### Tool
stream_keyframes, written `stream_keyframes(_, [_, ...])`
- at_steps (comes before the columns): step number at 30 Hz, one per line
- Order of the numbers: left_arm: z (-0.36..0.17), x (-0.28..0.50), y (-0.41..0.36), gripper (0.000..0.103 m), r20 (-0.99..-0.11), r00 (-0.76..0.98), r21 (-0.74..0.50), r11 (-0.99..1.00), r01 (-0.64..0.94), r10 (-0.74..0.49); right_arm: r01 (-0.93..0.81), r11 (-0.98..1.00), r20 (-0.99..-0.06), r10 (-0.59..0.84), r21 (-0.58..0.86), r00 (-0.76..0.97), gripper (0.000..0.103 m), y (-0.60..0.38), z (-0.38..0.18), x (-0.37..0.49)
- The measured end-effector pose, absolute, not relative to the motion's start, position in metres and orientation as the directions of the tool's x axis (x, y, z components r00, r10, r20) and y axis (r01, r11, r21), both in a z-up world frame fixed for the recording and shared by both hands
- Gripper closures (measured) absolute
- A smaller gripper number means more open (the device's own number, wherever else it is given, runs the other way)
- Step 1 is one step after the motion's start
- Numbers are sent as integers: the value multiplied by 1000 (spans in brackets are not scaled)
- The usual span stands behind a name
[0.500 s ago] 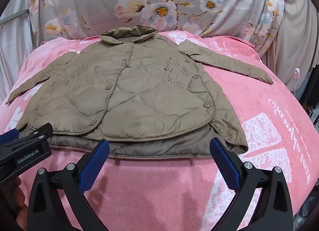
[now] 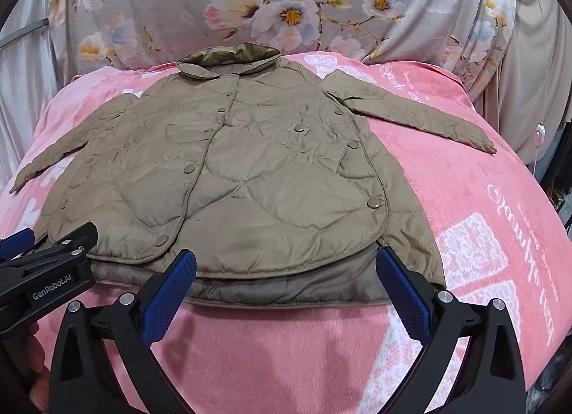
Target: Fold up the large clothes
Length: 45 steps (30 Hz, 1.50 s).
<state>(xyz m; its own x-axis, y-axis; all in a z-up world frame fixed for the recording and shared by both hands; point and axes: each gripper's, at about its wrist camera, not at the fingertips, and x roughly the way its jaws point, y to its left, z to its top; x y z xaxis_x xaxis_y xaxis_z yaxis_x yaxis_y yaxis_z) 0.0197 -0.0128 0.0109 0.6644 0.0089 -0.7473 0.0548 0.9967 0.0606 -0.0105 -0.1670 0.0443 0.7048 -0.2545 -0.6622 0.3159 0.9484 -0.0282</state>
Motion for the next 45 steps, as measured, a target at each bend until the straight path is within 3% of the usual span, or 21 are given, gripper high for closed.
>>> stream_keyframes(45, [7,28,-7,5,-752,659,53,998,40,14,307,951,-660,-258,-44,705,5,-161,42,-2])
